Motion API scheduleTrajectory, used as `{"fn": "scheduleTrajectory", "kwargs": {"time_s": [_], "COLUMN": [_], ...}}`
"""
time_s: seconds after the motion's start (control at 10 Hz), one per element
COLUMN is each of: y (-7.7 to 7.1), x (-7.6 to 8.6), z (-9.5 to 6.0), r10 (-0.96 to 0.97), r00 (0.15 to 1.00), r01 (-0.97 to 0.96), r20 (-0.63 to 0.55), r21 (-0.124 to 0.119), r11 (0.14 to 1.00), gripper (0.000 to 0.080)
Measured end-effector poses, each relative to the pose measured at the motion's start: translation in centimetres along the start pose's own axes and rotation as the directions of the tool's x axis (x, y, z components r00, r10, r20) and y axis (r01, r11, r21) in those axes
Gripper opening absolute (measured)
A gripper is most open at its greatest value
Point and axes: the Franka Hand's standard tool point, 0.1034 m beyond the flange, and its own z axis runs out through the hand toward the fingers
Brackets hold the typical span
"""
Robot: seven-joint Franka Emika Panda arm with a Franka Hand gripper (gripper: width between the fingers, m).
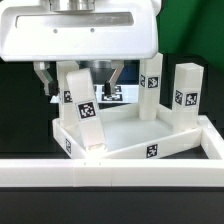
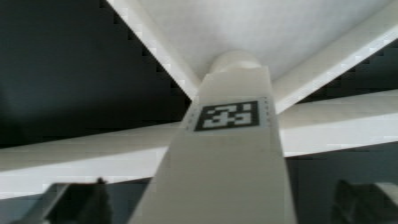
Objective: Assemble desk
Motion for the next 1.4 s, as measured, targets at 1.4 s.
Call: {"fn": "scheduleTrajectory", "kwargs": {"time_s": [1.4], "y": [0.59], "x": [0.57], "z": [0.38], "r10": [0.848], "r00": [0.530], "r01": [-0.848], "r20": [0.004], "r21": [-0.029], "r11": [0.530], "gripper": [0.0290]}}
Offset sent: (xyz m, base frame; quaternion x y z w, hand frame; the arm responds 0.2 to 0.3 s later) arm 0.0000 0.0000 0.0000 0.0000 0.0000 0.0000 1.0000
